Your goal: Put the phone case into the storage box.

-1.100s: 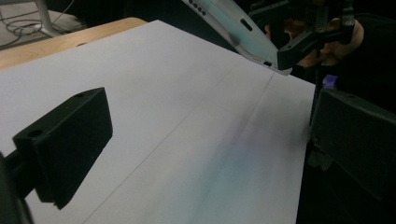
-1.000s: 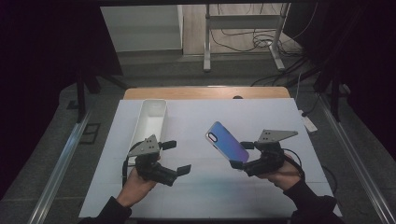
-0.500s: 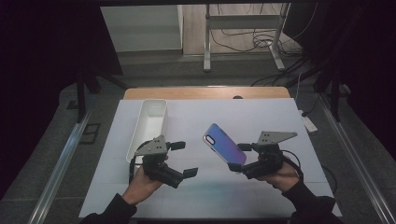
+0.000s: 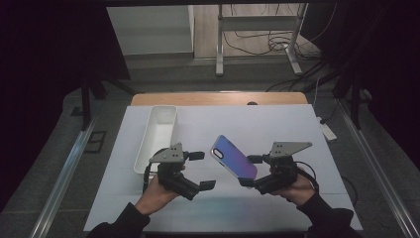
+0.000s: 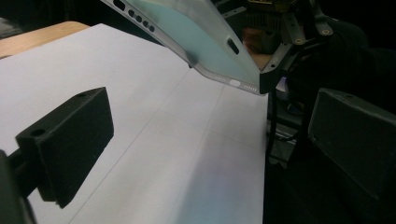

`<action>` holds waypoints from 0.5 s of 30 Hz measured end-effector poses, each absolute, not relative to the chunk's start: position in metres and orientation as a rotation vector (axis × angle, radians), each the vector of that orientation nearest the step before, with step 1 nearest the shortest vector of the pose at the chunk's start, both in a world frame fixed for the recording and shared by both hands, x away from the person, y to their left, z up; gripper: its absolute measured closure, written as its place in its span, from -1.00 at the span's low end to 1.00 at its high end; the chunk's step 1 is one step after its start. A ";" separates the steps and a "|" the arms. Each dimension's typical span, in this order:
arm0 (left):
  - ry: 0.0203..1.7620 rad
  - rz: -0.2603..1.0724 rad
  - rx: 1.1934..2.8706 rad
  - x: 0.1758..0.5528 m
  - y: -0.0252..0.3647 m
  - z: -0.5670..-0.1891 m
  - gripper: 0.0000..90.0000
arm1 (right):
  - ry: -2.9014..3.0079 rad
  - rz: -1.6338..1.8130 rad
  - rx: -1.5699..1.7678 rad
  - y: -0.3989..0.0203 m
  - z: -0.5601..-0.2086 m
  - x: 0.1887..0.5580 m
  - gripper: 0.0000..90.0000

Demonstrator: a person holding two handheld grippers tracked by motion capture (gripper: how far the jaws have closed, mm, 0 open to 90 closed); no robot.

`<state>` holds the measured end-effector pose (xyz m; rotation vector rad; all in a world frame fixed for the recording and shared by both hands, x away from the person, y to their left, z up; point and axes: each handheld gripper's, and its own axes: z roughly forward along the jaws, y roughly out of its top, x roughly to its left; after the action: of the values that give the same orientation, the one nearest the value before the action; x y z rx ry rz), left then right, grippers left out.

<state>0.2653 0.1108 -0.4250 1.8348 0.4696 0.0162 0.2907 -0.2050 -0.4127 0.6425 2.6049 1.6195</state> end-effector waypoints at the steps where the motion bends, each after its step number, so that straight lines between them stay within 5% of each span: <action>1: 0.464 0.010 1.833 0.266 0.110 -0.425 -0.98 | 2.606 1.625 0.638 -0.204 -0.413 0.290 -0.62; 8: 0.431 -0.001 1.839 0.267 0.108 -0.423 -0.83 | 2.613 1.640 0.615 -0.202 -0.412 0.289 -0.62; 15: 0.403 -0.039 1.829 0.267 0.109 -0.420 -0.32 | 2.622 1.654 0.604 -0.201 -0.413 0.288 -0.62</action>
<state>0.2675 0.1086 -0.4204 1.8286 0.4026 -0.0385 0.2876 -0.2006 -0.4126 0.6041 2.6223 1.6537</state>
